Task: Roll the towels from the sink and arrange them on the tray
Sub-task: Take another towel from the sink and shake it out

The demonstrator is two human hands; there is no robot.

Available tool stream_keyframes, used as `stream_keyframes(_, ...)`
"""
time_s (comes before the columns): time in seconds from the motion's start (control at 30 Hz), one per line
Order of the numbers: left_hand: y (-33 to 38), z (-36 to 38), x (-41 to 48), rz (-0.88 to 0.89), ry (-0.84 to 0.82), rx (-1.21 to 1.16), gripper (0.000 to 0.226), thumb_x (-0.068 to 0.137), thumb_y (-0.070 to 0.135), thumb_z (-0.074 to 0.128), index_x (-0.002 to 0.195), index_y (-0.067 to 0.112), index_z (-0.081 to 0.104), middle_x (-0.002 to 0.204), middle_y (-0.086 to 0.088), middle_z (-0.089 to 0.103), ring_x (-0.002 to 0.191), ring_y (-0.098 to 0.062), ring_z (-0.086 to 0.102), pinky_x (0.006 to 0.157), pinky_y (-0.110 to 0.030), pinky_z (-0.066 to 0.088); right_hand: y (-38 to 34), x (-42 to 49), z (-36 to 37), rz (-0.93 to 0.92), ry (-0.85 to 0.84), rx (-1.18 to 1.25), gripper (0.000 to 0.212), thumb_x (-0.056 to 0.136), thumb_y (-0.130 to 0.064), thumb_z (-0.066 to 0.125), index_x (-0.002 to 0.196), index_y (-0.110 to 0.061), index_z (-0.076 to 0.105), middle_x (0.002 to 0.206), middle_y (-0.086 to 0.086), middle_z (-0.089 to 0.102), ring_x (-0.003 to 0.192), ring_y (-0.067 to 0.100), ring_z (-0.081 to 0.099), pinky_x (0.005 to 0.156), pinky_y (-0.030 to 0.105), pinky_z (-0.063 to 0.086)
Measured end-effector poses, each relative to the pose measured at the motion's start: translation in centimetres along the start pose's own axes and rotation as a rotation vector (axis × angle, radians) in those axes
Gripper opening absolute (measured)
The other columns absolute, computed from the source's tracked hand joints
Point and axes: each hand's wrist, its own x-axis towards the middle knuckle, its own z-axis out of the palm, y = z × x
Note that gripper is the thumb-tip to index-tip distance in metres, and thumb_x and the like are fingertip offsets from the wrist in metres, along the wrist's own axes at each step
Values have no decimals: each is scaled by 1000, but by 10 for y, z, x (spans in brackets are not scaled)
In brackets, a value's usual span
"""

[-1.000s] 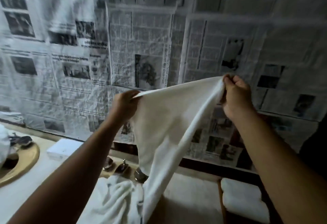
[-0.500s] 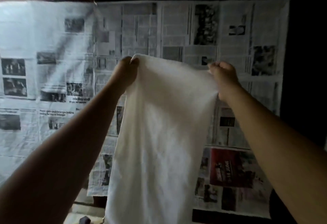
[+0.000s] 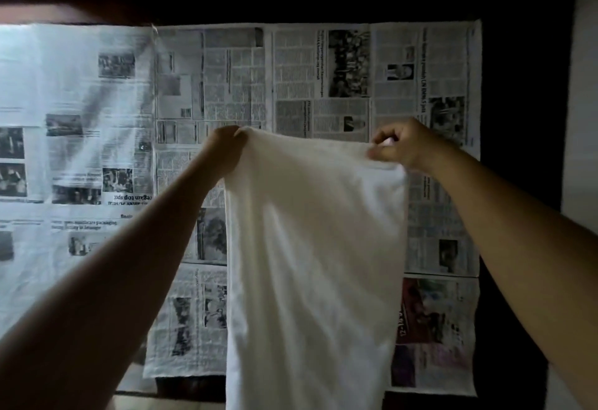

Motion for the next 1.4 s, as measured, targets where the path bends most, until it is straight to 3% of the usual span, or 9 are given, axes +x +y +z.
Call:
stream_keyframes(0.13,-16,4,-13,-49,-8,-52,26,101,19,59,120,6,72,103,-16,70,94,-32,68,83,-54,61,24,-4,5,4,63,-248,13,84,-26,82,84,-23,69,96,-6,63,94,16,61,82,30,43)
stream_keyframes(0.3,-38,0,-30,-128,-184,-372,15,92,23,72,104,14,75,97,-10,77,94,-29,75,75,-41,62,45,-13,21,63,160,-484,20,79,-31,85,94,-21,79,101,2,75,87,20,68,85,37,57)
stream_keyframes(0.53,-36,11,-36,-132,-219,-634,19,105,13,51,92,9,65,78,-3,57,73,-19,57,68,-35,51,35,-15,43,266,254,-161,7,90,-18,66,85,-15,69,73,7,74,62,20,73,58,39,64)
stream_keyframes(0.67,-15,19,-45,-108,-159,-716,24,107,10,45,94,8,64,73,-4,56,66,-16,53,57,-27,44,17,-19,38,371,226,202,27,88,-43,64,97,-18,68,73,6,76,65,21,75,63,37,63)
stream_keyframes(0.77,-3,20,-51,-78,-232,-760,22,106,7,42,98,6,62,79,-6,50,69,-15,50,55,-23,42,9,-14,41,333,206,203,6,90,-22,67,94,-18,69,89,9,76,72,23,75,56,29,58)
stream_keyframes(0.9,7,26,-57,48,-297,-731,20,103,3,47,93,5,64,80,-4,54,73,-13,52,61,-20,46,-1,-11,47,188,50,171,24,90,-7,68,100,-28,62,109,5,69,94,29,68,56,33,57)
stream_keyframes(1.1,2,47,-66,236,-259,-569,10,94,4,66,93,11,73,83,-1,72,78,-13,65,69,-26,56,-25,-21,58,-47,-123,168,30,87,-9,76,100,-27,55,90,0,78,94,25,73,89,50,57)
stream_keyframes(1.33,4,62,-71,231,-282,-661,30,79,21,76,108,11,73,102,4,76,99,-16,70,88,-35,57,-43,-31,67,-161,2,112,19,84,-19,82,85,-16,63,71,-2,76,70,9,72,70,28,53)
stream_keyframes(1.4,5,63,-72,152,-417,-701,12,88,17,68,99,11,69,112,3,73,101,-18,71,83,-34,58,-44,-32,67,-168,-22,110,18,83,-21,83,81,-17,65,72,-3,76,71,9,72,71,29,54)
